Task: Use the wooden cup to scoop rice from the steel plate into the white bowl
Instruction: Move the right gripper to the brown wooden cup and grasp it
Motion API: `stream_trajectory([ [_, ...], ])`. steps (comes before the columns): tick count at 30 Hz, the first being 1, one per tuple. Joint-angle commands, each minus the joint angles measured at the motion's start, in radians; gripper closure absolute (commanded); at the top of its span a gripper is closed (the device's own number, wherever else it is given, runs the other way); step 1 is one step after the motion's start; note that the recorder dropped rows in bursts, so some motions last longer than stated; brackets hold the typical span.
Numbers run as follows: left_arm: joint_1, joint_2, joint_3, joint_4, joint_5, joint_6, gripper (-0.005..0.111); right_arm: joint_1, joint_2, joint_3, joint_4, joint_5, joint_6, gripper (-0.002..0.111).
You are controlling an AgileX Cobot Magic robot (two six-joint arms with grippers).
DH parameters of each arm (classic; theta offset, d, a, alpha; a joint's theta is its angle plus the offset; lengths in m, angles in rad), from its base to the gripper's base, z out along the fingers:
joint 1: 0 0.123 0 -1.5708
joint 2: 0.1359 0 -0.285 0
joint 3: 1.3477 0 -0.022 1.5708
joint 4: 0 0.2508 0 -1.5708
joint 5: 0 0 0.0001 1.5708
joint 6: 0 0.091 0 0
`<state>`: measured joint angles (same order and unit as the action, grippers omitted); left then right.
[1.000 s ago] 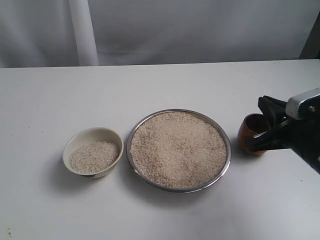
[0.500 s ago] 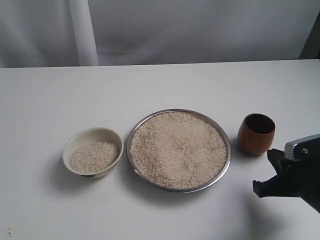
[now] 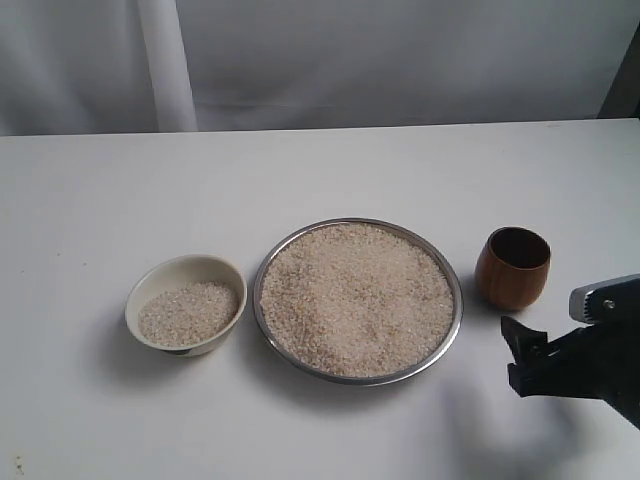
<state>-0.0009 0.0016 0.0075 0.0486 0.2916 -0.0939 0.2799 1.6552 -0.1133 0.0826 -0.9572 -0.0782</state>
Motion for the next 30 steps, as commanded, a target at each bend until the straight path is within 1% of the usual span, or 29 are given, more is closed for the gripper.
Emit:
stream_trajectory([
  [1, -0.004, -0.002, -0.008, -0.005, -0.007, -0.002, 0.107, -0.001, 0.004, 0.007, 0.011, -0.022, -0.002, 0.003],
  [8, -0.004, -0.002, -0.008, -0.005, -0.007, -0.002, 0.107, -0.001, 0.004, 0.007, 0.014, -0.037, 0.016, 0.003],
  [16, -0.004, -0.002, -0.008, -0.005, -0.007, -0.002, 0.107, -0.001, 0.004, 0.005, 0.016, -0.170, 0.052, 0.003],
  [23, -0.004, -0.002, -0.008, -0.005, -0.007, -0.002, 0.107, -0.001, 0.070, -0.095, 0.022, -0.183, 0.052, 0.003],
  [30, -0.004, -0.002, -0.008, -0.005, -0.007, -0.002, 0.107, -0.001, 0.201, -0.170, 0.041, -0.261, 0.052, 0.003],
])
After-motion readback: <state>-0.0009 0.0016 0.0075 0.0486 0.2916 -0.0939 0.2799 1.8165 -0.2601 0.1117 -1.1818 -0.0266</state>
